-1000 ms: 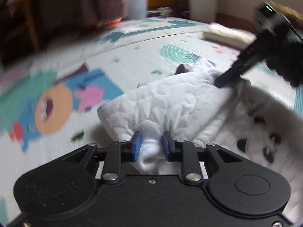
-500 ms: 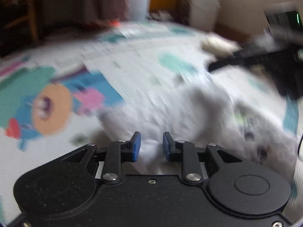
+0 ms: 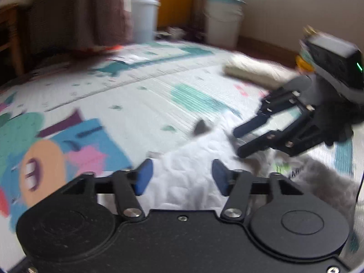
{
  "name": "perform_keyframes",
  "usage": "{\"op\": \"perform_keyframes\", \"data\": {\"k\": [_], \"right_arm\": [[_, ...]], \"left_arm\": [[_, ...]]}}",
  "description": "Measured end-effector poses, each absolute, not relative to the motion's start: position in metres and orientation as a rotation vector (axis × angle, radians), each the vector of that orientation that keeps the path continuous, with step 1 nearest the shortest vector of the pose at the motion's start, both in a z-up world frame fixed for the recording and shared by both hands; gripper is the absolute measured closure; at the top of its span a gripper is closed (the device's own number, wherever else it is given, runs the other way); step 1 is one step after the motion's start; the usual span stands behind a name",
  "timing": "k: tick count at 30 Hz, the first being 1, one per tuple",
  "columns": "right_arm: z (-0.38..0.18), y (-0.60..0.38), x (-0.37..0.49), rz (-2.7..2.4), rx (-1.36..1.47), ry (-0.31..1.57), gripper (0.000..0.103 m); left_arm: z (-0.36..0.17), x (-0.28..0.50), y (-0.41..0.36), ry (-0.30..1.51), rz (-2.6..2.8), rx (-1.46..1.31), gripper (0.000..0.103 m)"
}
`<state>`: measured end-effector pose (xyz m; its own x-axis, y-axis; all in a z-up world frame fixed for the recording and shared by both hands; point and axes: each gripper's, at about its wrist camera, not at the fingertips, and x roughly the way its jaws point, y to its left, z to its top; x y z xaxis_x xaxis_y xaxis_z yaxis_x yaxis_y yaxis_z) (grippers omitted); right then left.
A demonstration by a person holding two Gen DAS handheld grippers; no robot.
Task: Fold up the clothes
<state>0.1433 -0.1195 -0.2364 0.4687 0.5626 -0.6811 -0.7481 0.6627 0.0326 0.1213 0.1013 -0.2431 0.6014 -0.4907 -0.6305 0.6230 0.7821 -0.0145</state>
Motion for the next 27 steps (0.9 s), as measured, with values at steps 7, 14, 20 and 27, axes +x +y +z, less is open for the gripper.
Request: {"op": "perform_keyframes", "data": {"k": [7, 14, 20, 27], "right_arm": [[-0.243, -0.123, 0.140, 0.776, -0.317, 0.761, 0.069], [-0.246, -0.120, 0.121, 0.801, -0.339, 0.703, 0.069], [-0.248, -0.119, 0.119, 0.751, -0.317, 0.767, 0.068], [-0.234, -0.145, 0.118, 0.676, -0.126, 0.758, 0.060]], "left_arm": [[-0.247, 0.129, 0.099, 0.715, -0.692, 0.249, 0.041], [-0.247, 0.111, 0.087, 0.709, -0.730, 0.253, 0.042], [-0.241, 0.108, 0.092, 0.679, -0.723, 0.240, 0.040], [-0.222, 0.095, 0.152, 0.671, -0.498, -0.065, 0.041]]}}
